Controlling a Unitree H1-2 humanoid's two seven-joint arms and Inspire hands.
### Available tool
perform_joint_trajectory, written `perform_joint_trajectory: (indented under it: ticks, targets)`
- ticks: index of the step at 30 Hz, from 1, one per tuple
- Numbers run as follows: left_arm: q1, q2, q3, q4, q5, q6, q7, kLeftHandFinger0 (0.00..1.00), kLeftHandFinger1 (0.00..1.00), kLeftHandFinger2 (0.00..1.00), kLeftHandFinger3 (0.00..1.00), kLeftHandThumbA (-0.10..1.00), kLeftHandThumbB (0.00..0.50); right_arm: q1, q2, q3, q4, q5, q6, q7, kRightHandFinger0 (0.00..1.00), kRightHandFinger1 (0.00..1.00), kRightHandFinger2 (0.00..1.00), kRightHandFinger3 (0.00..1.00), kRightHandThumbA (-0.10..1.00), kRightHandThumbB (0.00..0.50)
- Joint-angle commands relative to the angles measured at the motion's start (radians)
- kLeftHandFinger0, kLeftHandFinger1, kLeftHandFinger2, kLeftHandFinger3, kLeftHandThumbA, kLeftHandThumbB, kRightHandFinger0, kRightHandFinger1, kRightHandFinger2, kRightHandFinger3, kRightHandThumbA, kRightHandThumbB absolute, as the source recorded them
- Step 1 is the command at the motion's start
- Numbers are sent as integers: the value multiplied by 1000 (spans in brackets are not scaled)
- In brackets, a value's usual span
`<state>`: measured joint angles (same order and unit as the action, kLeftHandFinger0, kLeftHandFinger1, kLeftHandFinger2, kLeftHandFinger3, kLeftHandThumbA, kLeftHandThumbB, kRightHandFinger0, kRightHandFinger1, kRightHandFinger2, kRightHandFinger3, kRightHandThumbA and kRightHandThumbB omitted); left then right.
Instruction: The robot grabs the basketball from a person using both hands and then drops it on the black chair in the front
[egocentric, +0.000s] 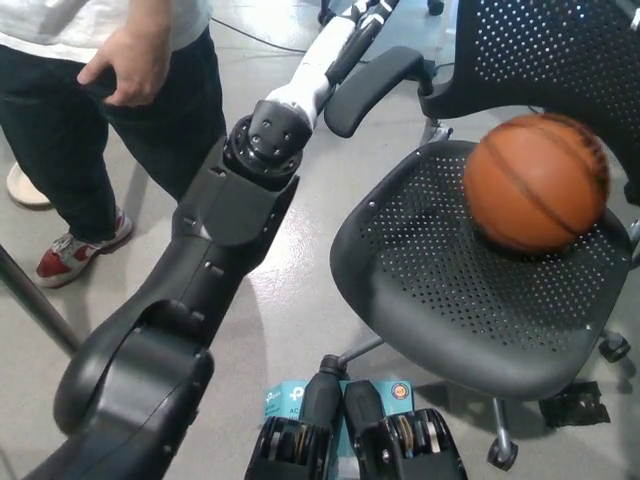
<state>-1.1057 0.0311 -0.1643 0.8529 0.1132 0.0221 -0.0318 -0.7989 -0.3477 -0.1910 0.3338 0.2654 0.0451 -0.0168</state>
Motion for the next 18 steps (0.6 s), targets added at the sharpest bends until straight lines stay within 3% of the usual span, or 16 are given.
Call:
perform_joint_trajectory:
  ticks: [1,3,4,5,8,10,11,14,16,18]
  targets:
    - [86,31,21,-236,-34,26,-67,1000,1000,1000,1000,1000,342,38,1,9,-173,3,41,32,1000,1000,1000,1000,1000,361]
    - [92,31,22,-252,-32,38,-70,1000,1000,1000,1000,1000,343,40,1,9,-178,3,46,31,1000,1000,1000,1000,1000,361]
    - [147,34,22,-354,-34,44,-74,1000,1000,1000,1000,1000,335,73,1,19,-234,3,57,40,1000,1000,1000,1000,1000,340]
    - [291,35,28,-606,-53,47,-76,1000,1000,1000,1000,1000,342,158,10,47,-367,3,67,65,1000,1000,1000,1000,1000,311]
    - [444,34,10,-850,-48,37,-76,1000,1000,1000,1000,1000,329,267,25,93,-493,-31,39,79,1000,1000,1000,1000,1000,245]
    - [448,32,12,-857,-46,43,-79,1000,1000,1000,1000,1000,329,269,24,94,-496,-30,41,77,1000,1000,1000,1000,1000,240]
    - [611,46,13,-1028,-97,5,-94,1000,1000,1000,1000,1000,280,391,44,151,-592,-90,-4,90,1000,1000,1000,1000,1000,275]
    - [734,65,34,-1129,-108,-9,-85,1000,1000,1000,1000,1000,290,475,64,193,-625,-136,-46,89,1000,1000,1000,1000,1000,276]
    - [737,63,35,-1135,-107,-4,-87,1000,1000,1000,1000,1000,290,477,63,194,-628,-136,-45,87,1000,1000,1000,1000,1000,275]
    - [899,132,82,-1189,-129,-108,-89,1000,1000,1000,1000,1000,220,575,87,236,-615,-178,-119,94,1000,1000,1000,1000,1000,245]
